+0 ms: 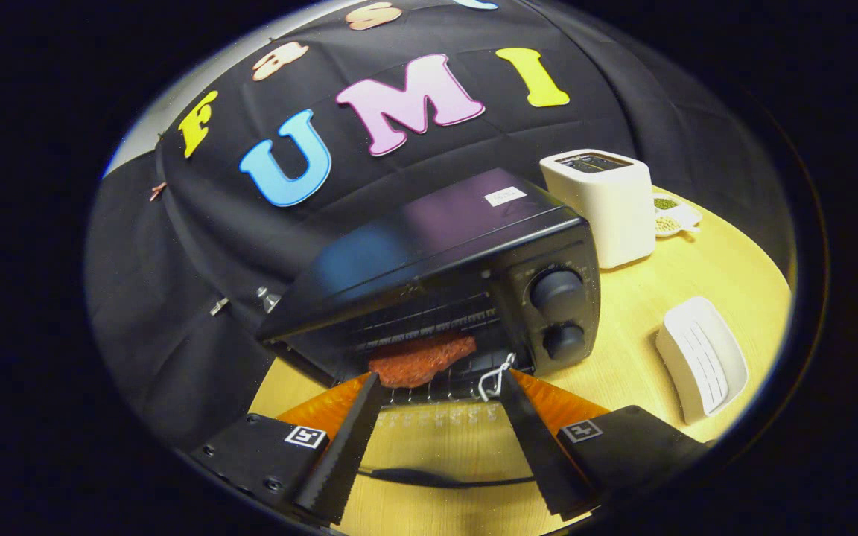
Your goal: Open the toaster oven, put the food inside, and close the toaster oven door.
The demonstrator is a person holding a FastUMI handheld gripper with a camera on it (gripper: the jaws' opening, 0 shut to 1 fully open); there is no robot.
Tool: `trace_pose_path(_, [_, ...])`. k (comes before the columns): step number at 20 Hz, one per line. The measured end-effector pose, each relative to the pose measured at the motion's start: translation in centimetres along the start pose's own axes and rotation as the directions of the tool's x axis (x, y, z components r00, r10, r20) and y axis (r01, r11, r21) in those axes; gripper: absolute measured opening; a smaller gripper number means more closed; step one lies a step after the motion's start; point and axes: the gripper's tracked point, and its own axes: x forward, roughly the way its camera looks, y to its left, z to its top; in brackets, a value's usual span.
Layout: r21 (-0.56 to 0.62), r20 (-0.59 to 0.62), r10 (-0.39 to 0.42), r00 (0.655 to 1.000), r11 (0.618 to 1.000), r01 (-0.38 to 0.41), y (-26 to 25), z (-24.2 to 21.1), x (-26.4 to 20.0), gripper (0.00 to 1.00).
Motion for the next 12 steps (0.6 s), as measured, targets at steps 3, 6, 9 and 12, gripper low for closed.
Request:
trace_pose_path(3, [-0.037,-0.068,-0.033,0.997,0.999,0.030,0.9,-2.0,-2.2,0.98])
trace_pose_path(6, [-0.099,-0.121,-0.068,0.990,0.994,0.056,1.6,-4.1,-3.7,0.98])
trace_pose_path(9, [-0.127,-0.166,-0.081,0.983,0.990,0.061,2.2,-6.2,-4.5,0.98])
trace_pose_path(12, [-0.158,-0.224,-0.094,0.970,0.986,0.059,2.8,-8.4,-5.1,0.98])
